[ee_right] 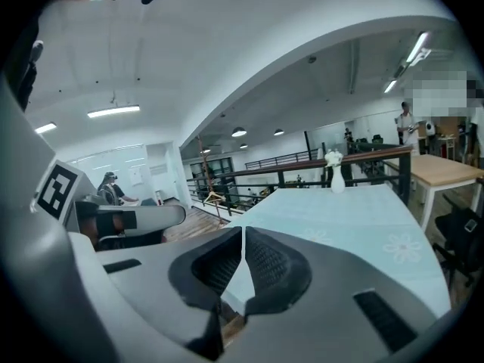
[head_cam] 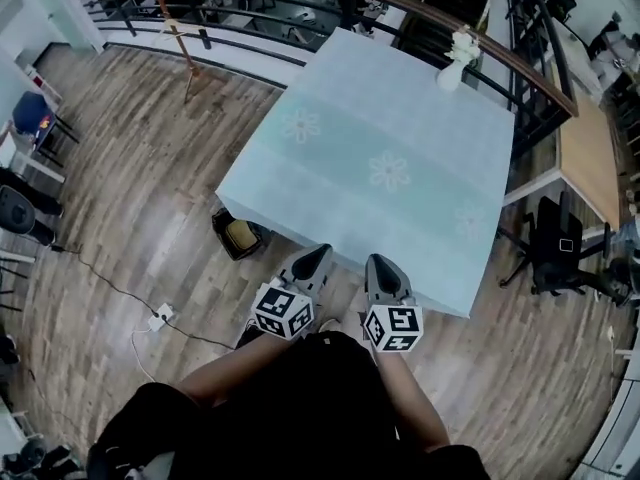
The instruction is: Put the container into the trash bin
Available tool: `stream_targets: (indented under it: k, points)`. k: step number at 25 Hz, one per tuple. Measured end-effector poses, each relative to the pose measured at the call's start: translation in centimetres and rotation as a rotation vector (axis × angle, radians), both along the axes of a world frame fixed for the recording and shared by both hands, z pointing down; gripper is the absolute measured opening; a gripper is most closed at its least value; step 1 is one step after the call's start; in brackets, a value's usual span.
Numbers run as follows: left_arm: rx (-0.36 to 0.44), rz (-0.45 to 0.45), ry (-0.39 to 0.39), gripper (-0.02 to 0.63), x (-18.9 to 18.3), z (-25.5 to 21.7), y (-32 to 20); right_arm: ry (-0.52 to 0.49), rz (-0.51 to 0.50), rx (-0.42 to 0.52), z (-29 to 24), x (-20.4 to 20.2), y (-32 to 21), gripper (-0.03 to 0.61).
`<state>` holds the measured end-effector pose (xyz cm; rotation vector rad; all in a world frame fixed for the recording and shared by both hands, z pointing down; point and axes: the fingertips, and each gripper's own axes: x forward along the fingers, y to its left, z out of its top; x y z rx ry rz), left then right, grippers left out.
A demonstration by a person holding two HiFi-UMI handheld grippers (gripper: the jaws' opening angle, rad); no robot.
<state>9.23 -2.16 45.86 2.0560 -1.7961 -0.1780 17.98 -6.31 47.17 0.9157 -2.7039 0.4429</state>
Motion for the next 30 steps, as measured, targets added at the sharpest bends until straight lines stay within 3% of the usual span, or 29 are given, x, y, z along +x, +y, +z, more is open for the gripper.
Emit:
stream_targets:
  k: [7,13,19,30]
  points:
    - [0.095,0.168,-0.070,0.015,11.0,-3.7,-2.7,-0.044,0.301,0.049,-3.5,11.9,-1.7,0.038]
    - [0.135,0.371,-0.148,0.014,19.0,-5.8,-4.3,-0.052,0.456,0.126,-6.2,17.5,-1.1,0.038]
    - [0.194,0.453,-0.189,0.014,22.7,-8.3,-5.0,-0.023,0.506,0.271,-9.5,19.6,-1.2,0.038]
    - [0.195,0.451,-0.192,0.015,24.8,-7.7,-3.9,0.021,0.469,0.291,-8.7,19.6,0.6,0.037]
